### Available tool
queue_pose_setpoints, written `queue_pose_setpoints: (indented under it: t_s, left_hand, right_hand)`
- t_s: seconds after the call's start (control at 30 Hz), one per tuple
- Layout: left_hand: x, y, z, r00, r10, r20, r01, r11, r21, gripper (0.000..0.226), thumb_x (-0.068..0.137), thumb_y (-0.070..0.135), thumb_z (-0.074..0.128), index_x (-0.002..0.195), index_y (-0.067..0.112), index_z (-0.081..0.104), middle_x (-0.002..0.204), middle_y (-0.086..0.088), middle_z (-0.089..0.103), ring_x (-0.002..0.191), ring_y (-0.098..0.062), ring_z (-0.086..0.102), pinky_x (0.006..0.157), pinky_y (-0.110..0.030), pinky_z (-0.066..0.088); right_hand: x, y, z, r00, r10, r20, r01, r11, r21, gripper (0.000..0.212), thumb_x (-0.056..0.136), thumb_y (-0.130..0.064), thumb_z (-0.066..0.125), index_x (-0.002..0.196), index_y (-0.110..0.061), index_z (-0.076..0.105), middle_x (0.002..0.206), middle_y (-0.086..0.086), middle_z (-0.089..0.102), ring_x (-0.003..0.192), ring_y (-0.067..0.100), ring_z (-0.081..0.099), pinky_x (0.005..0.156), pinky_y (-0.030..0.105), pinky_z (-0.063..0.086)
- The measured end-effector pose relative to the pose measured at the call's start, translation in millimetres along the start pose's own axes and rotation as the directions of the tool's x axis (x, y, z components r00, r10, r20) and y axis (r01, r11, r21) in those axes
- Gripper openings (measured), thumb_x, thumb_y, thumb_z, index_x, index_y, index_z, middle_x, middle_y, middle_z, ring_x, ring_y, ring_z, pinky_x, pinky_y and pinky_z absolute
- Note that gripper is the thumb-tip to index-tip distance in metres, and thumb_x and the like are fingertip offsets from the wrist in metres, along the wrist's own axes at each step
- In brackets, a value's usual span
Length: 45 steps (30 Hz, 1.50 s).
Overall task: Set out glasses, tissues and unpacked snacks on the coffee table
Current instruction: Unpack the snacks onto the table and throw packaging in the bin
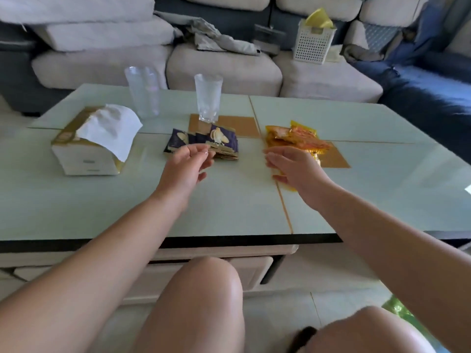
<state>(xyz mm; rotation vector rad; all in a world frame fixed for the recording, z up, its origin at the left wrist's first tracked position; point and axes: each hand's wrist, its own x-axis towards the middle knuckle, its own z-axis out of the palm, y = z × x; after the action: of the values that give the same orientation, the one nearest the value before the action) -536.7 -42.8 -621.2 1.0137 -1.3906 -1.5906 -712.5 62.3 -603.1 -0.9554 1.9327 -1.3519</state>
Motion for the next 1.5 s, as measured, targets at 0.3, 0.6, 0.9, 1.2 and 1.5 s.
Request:
queue_pose_setpoints:
  t_s: [0.3,0.6,0.9,1.2,1.5]
  left_hand:
    - [107,-5,-45,0.99,0.046,-0.134,0.035,0.836,0.547,0.04,0.087,0.032,0.058,0.124,0.02,0.051,0.134,-0.005,0.051,0.121,-0.021,0.05,0.092,-0.028,0.039]
    - [144,11,-27,0.993,-0.103,-0.058,0.116,0.747,0.655,0.038,0.081,0.039,0.069,0.104,0.023,0.043,0.089,0.003,0.048,0.095,-0.02,0.046,0.077,-0.027,0.035]
    - [152,1,-5,0.998,-0.058,-0.015,0.054,0.756,0.653,0.068,0.069,0.029,0.079,0.108,0.026,0.024,0.119,-0.008,0.052,0.102,-0.028,0.057,0.083,-0.033,0.046]
    - [142,-9,-34,0.996,0.064,-0.063,-0.03,0.897,0.441,0.102,0.065,0.023,0.085,0.146,0.019,0.023,0.131,-0.003,0.053,0.115,-0.021,0.055,0.103,-0.039,0.043]
    - [85,-13,-62,0.941,0.339,0.0,-0.336,0.931,0.141,0.064,0.068,0.008,0.08,0.123,0.018,0.047,0.113,-0.006,0.064,0.1,-0.013,0.063,0.088,-0.028,0.052]
  right_hand:
    - [89,-20,51,0.979,0.2,0.048,-0.188,0.964,-0.186,0.059,0.089,-0.043,0.056,0.141,-0.018,0.04,0.123,0.004,0.053,0.107,0.022,0.051,0.095,0.037,0.047]
    - [134,-26,97,0.985,0.121,0.121,-0.03,0.817,-0.576,0.084,0.079,-0.063,0.057,0.146,-0.022,0.025,0.146,0.013,0.029,0.125,0.03,0.041,0.087,0.033,0.037]
    - [145,-10,108,0.992,0.095,0.086,-0.001,0.677,-0.736,0.087,0.071,-0.052,0.066,0.144,-0.029,0.024,0.151,0.011,0.014,0.127,0.035,0.039,0.098,0.046,0.044]
    - [128,-14,77,0.995,-0.053,0.085,0.1,0.545,-0.832,0.089,0.077,-0.062,0.06,0.148,-0.03,0.016,0.159,0.011,0.004,0.145,0.034,0.008,0.111,0.051,0.028]
    - [89,-26,122,0.962,-0.047,0.269,-0.035,0.956,0.291,0.04,0.083,-0.016,0.065,0.119,-0.004,0.053,0.116,0.017,0.066,0.107,0.03,0.064,0.097,0.05,0.049]
